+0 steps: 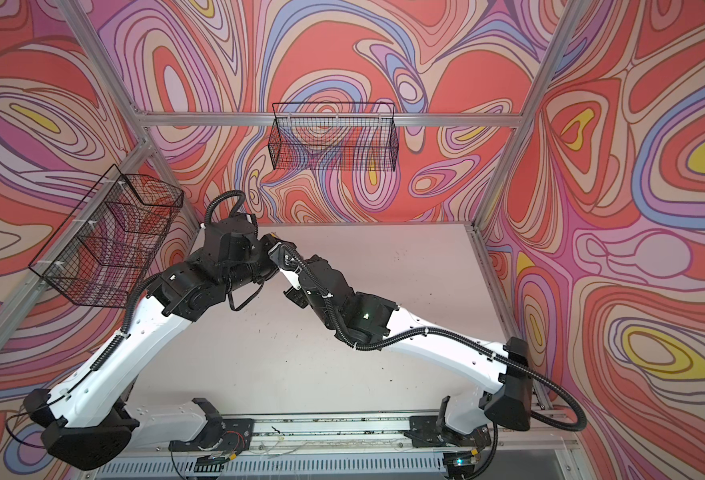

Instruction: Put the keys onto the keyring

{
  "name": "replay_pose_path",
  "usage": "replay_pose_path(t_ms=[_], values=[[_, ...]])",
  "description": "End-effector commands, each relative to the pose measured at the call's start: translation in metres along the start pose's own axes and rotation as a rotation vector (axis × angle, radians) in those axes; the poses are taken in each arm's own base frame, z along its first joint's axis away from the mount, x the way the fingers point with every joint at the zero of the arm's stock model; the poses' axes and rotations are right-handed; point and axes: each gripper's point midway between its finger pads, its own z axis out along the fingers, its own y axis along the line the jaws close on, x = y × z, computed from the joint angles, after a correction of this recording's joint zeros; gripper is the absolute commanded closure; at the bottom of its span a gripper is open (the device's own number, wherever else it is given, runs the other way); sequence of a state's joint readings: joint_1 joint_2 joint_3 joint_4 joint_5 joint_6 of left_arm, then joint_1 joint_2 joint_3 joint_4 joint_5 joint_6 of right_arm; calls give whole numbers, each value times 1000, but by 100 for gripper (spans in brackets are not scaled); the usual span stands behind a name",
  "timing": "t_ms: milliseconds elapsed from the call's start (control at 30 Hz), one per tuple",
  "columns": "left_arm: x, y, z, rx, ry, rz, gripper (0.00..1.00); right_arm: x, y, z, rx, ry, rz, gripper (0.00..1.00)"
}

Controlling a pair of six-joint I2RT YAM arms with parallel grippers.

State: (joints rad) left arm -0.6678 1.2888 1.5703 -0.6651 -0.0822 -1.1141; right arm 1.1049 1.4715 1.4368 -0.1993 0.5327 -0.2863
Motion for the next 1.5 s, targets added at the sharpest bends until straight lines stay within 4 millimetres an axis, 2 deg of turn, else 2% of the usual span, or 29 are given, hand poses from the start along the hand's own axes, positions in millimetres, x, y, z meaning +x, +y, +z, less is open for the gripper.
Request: replay_pose_path(t_ms=[0, 133, 200, 433, 667, 767, 833, 967, 1067, 1267, 1400, 1467], values=[[1, -15, -5, 40, 25, -21, 71, 7, -12, -5, 58, 20, -20, 100], [4, -4, -5, -2, 34, -12, 65, 7, -19, -9, 81, 28, -47, 100], [4, -3, -6, 16, 22, -20, 65, 7, -17, -10, 65, 35, -58, 100], [-15, -7, -17, 65, -10, -26, 58, 13, -5, -16, -30, 48, -15, 100], [-28, 24, -23, 85, 44, -43, 57, 14, -13, -12, -159, 75, 130, 100], [-42, 34, -36, 126, 59, 96, 58, 18, -24, -9, -242, 101, 243, 100], [-40, 32, -44, 197, 108, 234, 58, 17, -32, -11, -315, 97, 325, 100], [-2, 24, -51, 388, 301, 474, 58, 11, -46, -18, -479, 76, 483, 100], [15, 24, -55, 474, 365, 584, 57, 5, -49, -25, -606, 70, 580, 100], [19, 32, -59, 468, 351, 781, 54, -15, -40, -46, -811, 17, 700, 100], [23, 29, -60, 485, 416, 804, 50, -19, -34, -55, -883, -11, 735, 100], [22, 31, -58, 462, 437, 815, 43, -20, -32, -59, -904, -24, 738, 100]])
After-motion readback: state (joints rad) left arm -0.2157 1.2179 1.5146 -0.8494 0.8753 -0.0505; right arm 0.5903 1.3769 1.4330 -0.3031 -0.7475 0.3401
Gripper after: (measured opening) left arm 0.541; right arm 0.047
